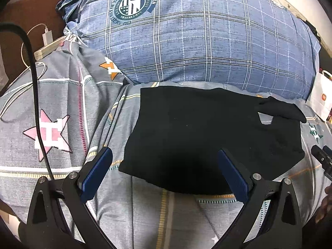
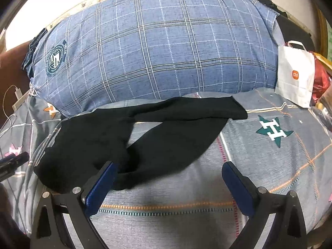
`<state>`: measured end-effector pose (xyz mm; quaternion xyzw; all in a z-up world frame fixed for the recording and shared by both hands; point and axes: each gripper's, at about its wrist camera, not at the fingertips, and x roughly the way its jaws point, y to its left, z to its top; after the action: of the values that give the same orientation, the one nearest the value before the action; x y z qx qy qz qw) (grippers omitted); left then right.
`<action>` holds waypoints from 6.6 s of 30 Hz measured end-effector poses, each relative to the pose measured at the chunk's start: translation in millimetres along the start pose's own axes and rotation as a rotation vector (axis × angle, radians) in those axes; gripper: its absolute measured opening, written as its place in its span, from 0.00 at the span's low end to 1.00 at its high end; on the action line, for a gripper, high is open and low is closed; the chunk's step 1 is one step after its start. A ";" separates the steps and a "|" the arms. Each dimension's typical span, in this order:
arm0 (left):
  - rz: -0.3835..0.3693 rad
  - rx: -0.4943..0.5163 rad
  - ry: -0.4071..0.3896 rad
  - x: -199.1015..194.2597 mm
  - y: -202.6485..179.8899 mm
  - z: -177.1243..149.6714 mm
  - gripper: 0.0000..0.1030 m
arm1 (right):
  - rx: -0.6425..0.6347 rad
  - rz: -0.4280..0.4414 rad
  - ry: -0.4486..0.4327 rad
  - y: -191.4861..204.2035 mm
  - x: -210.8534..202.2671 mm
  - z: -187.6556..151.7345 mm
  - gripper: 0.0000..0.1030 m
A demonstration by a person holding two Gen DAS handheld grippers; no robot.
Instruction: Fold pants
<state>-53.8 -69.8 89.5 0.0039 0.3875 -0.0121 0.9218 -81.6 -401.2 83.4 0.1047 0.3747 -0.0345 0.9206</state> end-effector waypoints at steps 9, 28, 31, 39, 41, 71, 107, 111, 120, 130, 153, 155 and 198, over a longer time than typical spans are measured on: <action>-0.004 0.011 0.006 3.0 -10.7 1.5 0.99 | -0.034 -0.019 -0.028 9.8 5.2 -4.9 0.98; -0.053 -0.029 0.090 20.5 2.3 -7.9 0.99 | -0.011 -0.027 -0.004 -0.8 24.5 -11.0 0.98; -0.086 -0.080 0.122 25.7 11.6 -14.4 0.99 | 0.018 -0.017 0.010 -7.9 30.3 -11.0 0.98; -0.129 -0.238 0.158 33.7 35.4 -34.1 0.99 | 0.085 -0.022 0.023 -29.7 48.2 -3.2 0.98; -0.148 -0.271 0.168 37.9 36.4 -35.5 0.99 | 0.104 -0.019 0.030 -34.1 56.7 0.9 0.98; -0.315 -0.210 0.109 18.4 45.2 9.5 0.15 | 0.209 0.061 -0.058 -75.0 20.1 1.9 0.03; -0.264 -0.288 0.209 34.9 68.3 -26.0 0.15 | 0.379 -0.163 -0.106 -151.6 -51.7 -27.3 0.22; -0.257 -0.291 0.206 29.2 69.4 -31.1 0.15 | 0.263 0.040 -0.109 -104.2 -47.0 -9.1 0.34; -0.214 -0.263 0.175 1.7 81.2 -27.2 0.15 | -0.069 0.406 0.090 61.8 28.9 -23.7 0.35; -0.126 -0.294 0.183 10.7 103.5 -23.9 0.28 | -0.412 0.600 0.155 204.1 63.1 -50.3 0.46; -0.142 -0.350 0.129 -2.7 130.0 3.4 0.39 | -0.309 0.775 0.415 248.0 125.8 -46.9 0.13; -0.153 -0.330 0.132 0.2 122.0 6.3 0.57 | -0.269 0.764 0.363 228.6 116.7 -30.9 0.13; -0.309 0.445 0.365 212.2 14.8 125.3 0.74 | -0.629 0.546 0.422 159.6 264.1 126.5 0.48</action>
<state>184.5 -61.2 25.5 0.1484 0.5301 -0.2355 0.8010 216.8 -269.2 14.2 -0.0800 0.5050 0.3461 0.7866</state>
